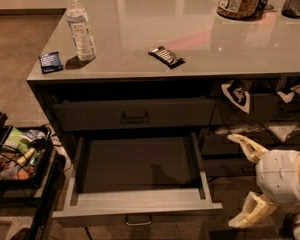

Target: Close middle drawer

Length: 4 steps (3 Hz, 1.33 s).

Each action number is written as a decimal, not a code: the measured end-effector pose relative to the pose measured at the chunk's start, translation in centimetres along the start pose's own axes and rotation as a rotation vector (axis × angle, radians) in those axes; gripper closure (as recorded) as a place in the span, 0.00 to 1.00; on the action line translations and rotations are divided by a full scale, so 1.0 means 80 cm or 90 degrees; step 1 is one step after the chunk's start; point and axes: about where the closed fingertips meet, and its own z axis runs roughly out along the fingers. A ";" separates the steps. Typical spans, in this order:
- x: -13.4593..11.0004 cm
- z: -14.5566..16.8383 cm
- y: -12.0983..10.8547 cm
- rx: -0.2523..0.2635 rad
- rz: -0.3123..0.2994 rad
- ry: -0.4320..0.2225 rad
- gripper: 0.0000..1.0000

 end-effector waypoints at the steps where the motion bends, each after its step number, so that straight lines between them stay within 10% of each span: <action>1: 0.000 0.000 0.000 0.000 0.000 0.000 0.00; 4: 0.138 0.163 0.086 -0.105 0.030 0.035 0.00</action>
Offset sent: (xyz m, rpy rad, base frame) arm 0.0054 0.0164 -0.0931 -0.1649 0.0979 0.0825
